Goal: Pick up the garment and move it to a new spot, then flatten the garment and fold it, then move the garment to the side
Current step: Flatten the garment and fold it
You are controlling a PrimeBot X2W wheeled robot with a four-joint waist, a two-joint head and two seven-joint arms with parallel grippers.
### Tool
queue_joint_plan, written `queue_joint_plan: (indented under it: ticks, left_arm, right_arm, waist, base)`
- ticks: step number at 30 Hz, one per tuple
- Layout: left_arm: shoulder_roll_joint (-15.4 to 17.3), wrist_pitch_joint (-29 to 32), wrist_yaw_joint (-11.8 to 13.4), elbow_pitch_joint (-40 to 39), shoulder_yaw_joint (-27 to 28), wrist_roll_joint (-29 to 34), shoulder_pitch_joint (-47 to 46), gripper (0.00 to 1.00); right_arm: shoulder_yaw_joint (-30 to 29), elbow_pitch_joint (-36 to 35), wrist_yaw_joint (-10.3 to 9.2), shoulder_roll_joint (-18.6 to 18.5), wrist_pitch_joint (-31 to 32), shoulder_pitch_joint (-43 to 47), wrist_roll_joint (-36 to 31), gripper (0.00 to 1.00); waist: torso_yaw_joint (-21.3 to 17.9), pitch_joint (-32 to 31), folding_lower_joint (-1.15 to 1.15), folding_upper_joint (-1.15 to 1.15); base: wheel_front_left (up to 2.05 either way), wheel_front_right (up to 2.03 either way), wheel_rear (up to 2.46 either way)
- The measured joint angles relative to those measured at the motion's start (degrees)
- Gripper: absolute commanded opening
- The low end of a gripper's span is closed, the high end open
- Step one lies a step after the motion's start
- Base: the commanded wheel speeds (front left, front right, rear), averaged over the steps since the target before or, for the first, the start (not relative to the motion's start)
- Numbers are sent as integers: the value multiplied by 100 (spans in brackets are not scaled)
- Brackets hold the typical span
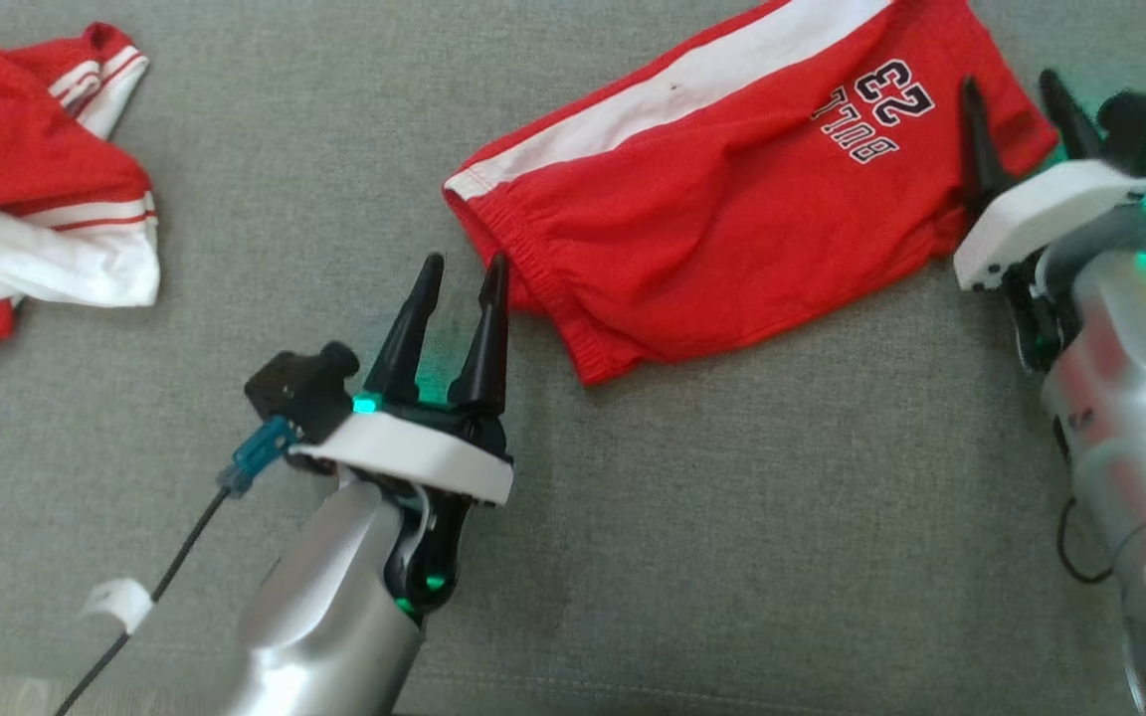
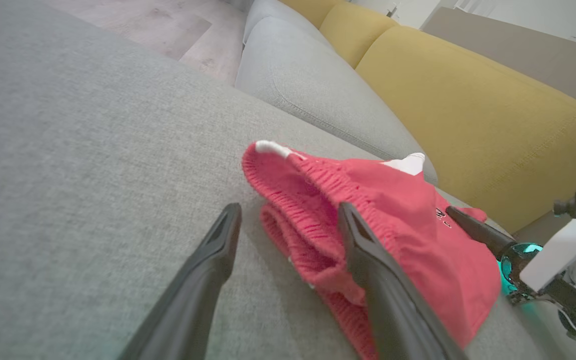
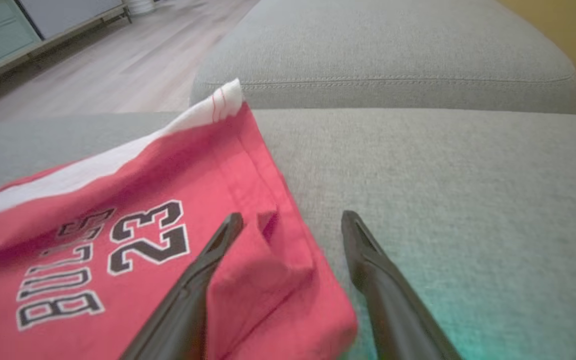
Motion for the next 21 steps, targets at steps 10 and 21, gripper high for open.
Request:
queue_joint_plan:
  ticks: [10, 21]
  left_arm:
    - [1, 0, 0, -18, 636, 564, 490, 100]
    - [8, 0, 216, -69, 1655, 1376, 1325, 100]
  right_arm:
    - [-93, 493, 0, 243, 71, 189, -20, 0]
    - [-955, -487, 0, 352, 3, 1897, 434, 0]
  waist:
    - [-38, -345, 0, 0]
    - [-439, -1090, 0, 0]
  base:
    - [0, 0, 0]
    - [0, 0, 0]
